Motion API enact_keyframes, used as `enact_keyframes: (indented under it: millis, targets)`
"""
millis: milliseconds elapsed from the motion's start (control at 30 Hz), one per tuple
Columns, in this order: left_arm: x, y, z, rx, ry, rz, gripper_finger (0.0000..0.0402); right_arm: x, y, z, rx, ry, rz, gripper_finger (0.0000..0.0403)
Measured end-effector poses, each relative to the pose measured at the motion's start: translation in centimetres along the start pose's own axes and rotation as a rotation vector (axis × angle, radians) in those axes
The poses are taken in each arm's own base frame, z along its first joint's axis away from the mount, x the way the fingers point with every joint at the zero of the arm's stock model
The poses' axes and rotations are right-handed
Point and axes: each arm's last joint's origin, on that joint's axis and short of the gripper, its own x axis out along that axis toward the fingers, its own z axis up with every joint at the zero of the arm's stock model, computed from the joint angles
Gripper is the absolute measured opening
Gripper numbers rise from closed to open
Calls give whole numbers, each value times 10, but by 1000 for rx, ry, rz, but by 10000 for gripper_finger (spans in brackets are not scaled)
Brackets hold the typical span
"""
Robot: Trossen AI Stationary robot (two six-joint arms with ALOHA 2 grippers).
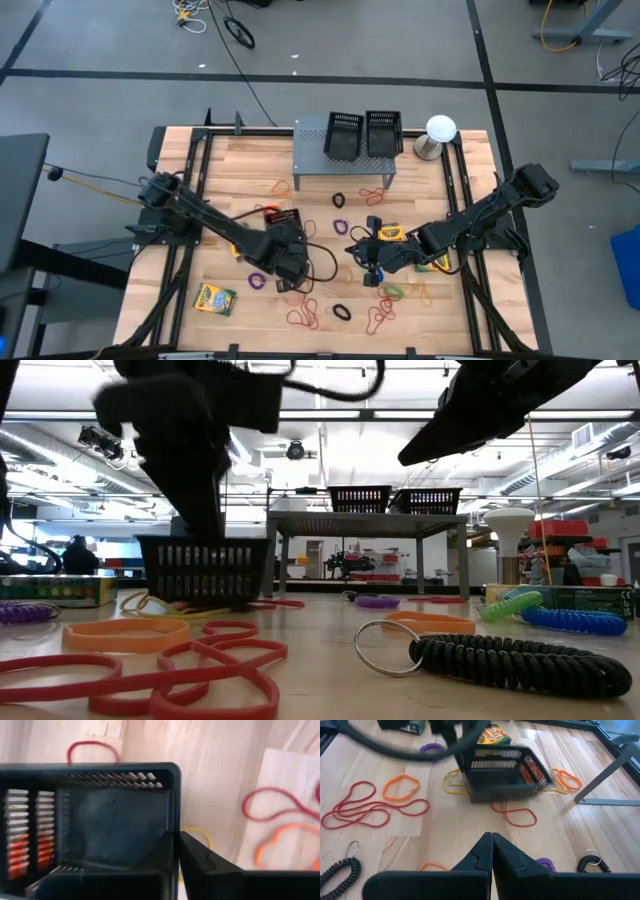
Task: Sort rubber bands into baskets
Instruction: Put the top black basket into the shelf
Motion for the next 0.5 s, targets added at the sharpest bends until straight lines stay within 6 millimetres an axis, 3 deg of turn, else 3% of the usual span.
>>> enact_keyframes:
  millis: [200,500]
  targets:
    - [-38,13,-4,19,-31,-16,15,0,0,0,-8,-1,-3,7]
    - [-146,49,-8,19,-229,53,11,0,0,0,-12,-1,-4,7]
